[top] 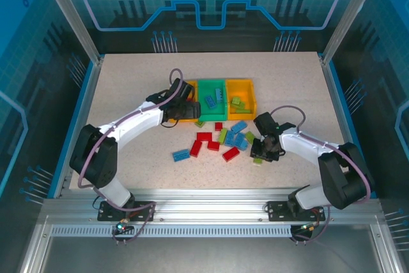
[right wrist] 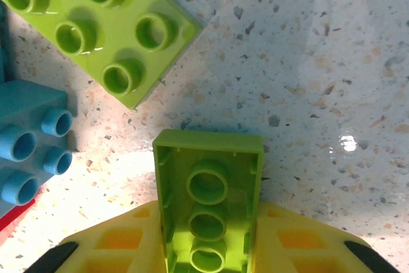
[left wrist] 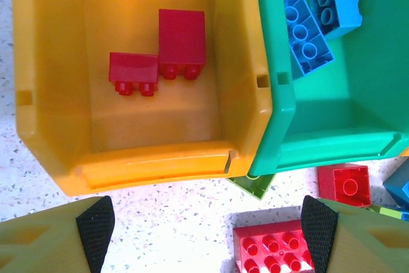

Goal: Sort the legos into containers by color

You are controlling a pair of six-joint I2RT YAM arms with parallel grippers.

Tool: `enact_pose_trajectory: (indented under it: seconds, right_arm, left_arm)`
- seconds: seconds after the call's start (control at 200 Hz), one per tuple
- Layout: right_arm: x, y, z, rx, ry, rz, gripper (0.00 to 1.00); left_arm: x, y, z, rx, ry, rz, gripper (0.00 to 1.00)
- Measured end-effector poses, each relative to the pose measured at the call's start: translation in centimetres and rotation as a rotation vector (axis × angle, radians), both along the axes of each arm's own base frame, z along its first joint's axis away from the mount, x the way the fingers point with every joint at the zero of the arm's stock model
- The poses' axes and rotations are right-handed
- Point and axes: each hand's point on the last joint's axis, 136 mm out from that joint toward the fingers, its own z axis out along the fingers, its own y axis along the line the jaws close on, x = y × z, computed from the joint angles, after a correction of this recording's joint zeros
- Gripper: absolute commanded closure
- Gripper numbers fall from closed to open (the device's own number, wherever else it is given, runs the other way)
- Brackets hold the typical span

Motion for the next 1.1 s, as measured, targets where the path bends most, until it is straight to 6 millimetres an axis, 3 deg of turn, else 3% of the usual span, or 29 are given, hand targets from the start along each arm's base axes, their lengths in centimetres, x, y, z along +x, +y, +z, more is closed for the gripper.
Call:
enact_pose_trajectory:
  seconds: [0.22,0.325,0.565,0.69,0.83,1.101]
  right_arm:
    - [-0.1,0.0,0.3,-0.003,-0.004,0.032,0.79]
    - [0.4,0.2,2.2,0.008,-0.043,0.055,0.78]
    - [6.6,2.8,11.2,0.072,-0.292,0.149,0.77]
    - [10.4,4.2,13.9,0.054,-0.366,0.222,0.77]
    - [15.3,5.2,13.6,-0.005,-0.378,0.286,0.78]
    - [22.5,4.2,9.3,-0.111,-0.316,0.334,0.79]
  left_arm:
    - [-0.8,0.9,0.2,0.015,-0.01,0.016,0.19]
    - [-1.6,1.6,-0.3,0.022,0.009,0.042,0.19]
    - [-6.2,3.6,-4.2,0.009,0.148,0.137,0.18]
    - [-8.7,4.1,-5.3,-0.021,0.206,0.171,0.16]
    - [-10.2,3.8,-5.2,-0.071,0.234,0.194,0.14]
    - [-11.9,1.6,-4.8,-0.151,0.268,0.211,0.07]
